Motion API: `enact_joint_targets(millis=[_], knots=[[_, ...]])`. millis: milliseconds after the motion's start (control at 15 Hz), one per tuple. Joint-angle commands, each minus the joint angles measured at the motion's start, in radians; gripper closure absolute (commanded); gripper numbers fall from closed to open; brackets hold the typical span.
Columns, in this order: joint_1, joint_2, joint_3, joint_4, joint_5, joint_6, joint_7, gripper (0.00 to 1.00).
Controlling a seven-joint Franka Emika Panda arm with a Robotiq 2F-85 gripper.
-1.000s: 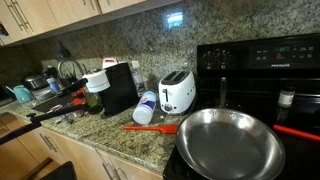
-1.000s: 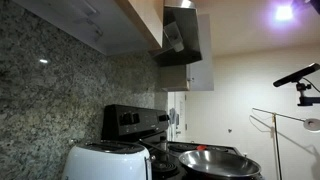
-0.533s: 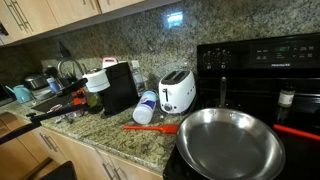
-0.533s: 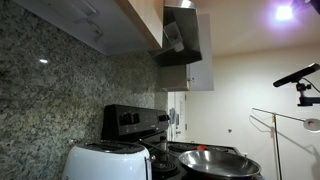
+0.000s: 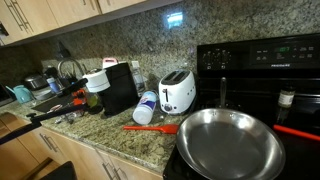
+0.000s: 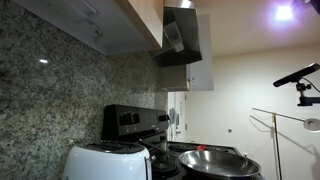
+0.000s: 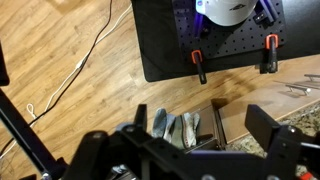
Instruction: Remove the towel from the oven door handle and use it to wipe the silver pan, place the towel on the countertop
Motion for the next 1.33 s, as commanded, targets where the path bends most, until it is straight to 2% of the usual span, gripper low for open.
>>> enact_joint_targets(millis=[0, 333, 667, 933, 1267], knots=[[0.017, 0.006, -0.011, -0.007, 0.015, 0.038, 0.084, 0.00], [-0.036, 0.097, -0.022, -0.054, 0.123, 0.235, 0.340, 0.00], [-0.119, 0.241, -0.031, -0.103, 0.142, 0.459, 0.533, 0.00], [-0.170, 0.358, -0.036, -0.106, 0.120, 0.523, 0.667, 0.00], [-0.187, 0.496, -0.070, -0.094, 0.127, 0.548, 0.806, 0.00]])
